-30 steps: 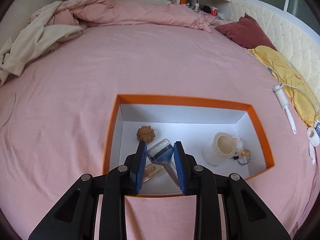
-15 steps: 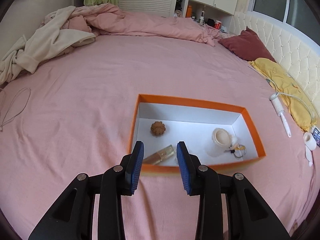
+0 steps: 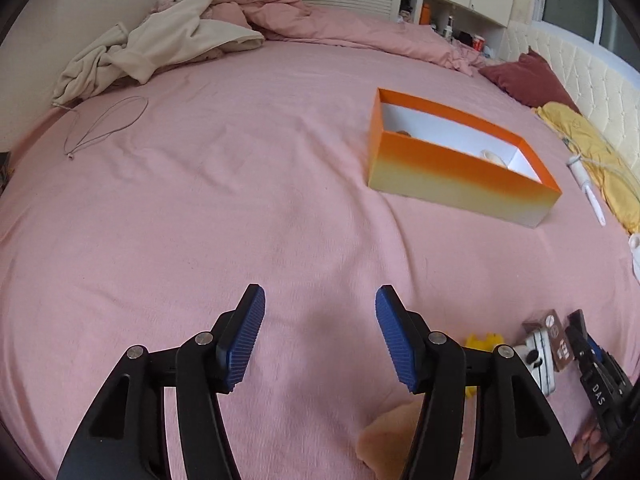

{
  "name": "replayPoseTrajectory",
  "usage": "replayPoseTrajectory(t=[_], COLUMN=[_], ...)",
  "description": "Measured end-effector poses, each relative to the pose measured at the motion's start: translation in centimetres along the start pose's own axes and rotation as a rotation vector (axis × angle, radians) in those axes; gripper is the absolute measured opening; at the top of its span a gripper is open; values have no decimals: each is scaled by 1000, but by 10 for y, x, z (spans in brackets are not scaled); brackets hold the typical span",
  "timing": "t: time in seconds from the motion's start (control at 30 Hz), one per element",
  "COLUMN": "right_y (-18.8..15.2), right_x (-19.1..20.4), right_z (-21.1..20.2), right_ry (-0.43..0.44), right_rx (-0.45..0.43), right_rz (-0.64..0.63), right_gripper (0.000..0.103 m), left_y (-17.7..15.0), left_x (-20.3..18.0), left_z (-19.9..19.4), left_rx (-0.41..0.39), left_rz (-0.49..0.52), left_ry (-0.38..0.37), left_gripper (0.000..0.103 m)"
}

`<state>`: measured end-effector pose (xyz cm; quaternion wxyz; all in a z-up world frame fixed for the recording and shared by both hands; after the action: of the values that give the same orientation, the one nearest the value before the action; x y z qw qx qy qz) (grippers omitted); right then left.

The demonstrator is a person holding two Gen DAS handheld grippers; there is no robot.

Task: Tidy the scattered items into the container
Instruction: 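Lower the black lighter into the box and open the right gripper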

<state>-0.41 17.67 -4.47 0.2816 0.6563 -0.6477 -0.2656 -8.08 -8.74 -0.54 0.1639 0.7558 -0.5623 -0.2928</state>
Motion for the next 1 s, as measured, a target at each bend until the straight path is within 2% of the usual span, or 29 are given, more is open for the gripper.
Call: replayPoseTrajectory(t=[0.13,0.3,0.67,0.83,0.9,0.93,0.97,1.0], right_y=[27,92,211,216,214,212,211,210], right_x=[2,13,35,43,43,43,42,42], right_z=[-9,-2,76,115,123,124,122,121], right_ry=[7,15,31,12,-1,-7,-10,-12], right_rx=[-57,-117,-79,13,26,21,9,0], right_rz=[-2,-78,-149,-154,-144,-137,-130,-125], right_gripper=[18,18,18,19,34,52,61,61], left_y=[6,7,13,13,13,13,13,14], left_x=[3,-2,2,1,2,2,3,3], left_z=[0,0,7,9,9,9,9,9], left_rx=[-6,-3,5,3,6,7,7,7], left_rz=[-29,-24,-51,-41,-46,-48,-50,-52], left_ry=[-13,-26,-34,-28,-33,-34,-35,-35], left_gripper=[59,59,59,59,59,59,59,59])
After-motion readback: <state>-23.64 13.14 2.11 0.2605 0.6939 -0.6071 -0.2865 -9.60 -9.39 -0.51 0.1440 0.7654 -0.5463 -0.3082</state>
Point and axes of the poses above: each gripper's, at about its wrist camera, not at the fingertips, and z roughly the way its jaws point, x to its left, y to its top, the point moved 8 cm from there along z, roughly the way its jaws point, and after that the axes turned 15 degrees about -z, right-handed, at the moved point
